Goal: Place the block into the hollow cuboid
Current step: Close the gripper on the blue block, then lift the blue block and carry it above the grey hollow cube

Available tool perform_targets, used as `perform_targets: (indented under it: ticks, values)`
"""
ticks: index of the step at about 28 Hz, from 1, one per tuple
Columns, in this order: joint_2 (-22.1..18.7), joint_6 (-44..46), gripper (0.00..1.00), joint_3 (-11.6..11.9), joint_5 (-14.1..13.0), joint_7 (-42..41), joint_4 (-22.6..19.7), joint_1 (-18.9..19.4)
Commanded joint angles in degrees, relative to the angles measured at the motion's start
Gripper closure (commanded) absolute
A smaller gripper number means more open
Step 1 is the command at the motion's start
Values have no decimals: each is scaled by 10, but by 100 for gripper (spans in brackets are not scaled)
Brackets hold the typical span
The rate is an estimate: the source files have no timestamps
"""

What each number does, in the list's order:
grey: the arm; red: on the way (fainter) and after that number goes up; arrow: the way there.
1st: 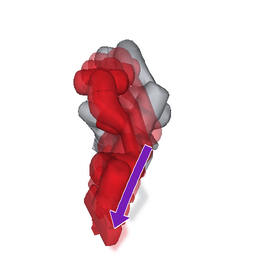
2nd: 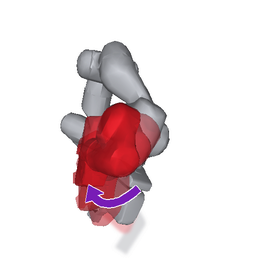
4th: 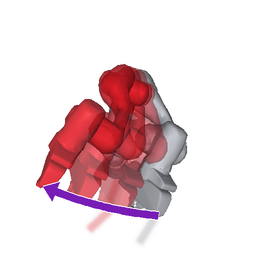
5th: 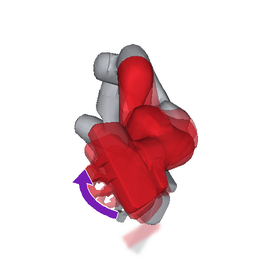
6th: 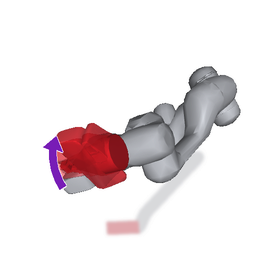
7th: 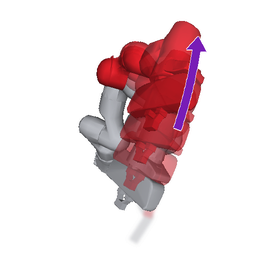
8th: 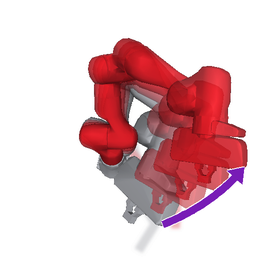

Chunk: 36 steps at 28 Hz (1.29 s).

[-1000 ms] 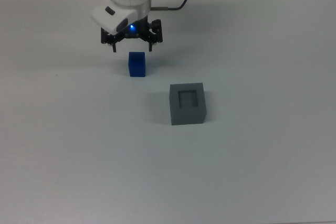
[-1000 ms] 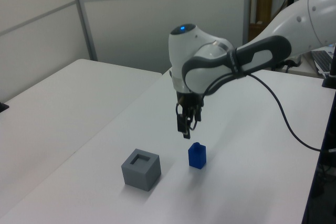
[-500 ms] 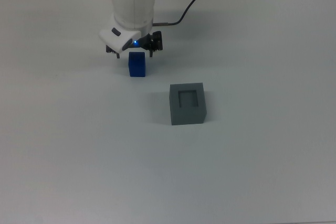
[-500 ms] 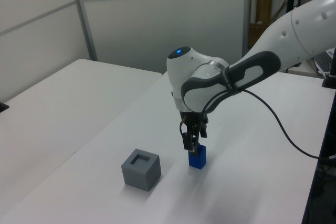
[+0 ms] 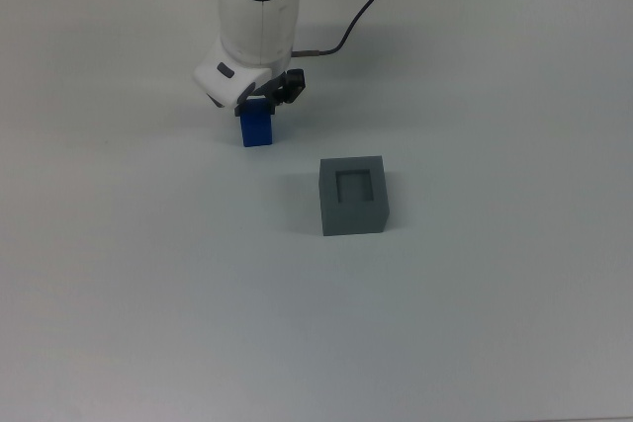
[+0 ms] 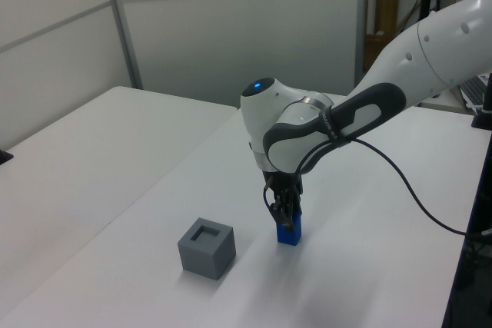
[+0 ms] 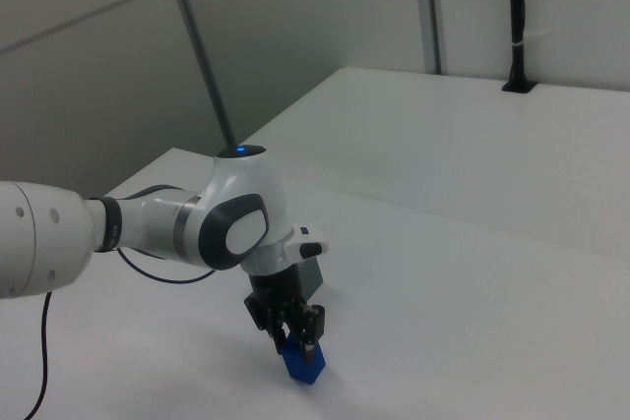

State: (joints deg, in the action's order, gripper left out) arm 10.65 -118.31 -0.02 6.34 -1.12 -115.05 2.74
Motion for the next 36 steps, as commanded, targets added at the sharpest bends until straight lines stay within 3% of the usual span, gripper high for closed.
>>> perform_targets:
  ticks: [1,4,7,11,16,22,27,36]
  values:
    - [-7,-5,100,3,3,-3,14,6]
    - [-5,11,100,4,-9,2,46,5]
    - [-3,36,100,5,-44,2,92,1]
    - [6,40,100,5,-69,3,138,0]
    - [31,38,100,5,-92,40,208,3]
    - [64,32,100,-6,-93,94,261,14]
    - [80,31,100,-14,-92,113,279,34]
    - [82,31,100,-30,-93,115,277,46]
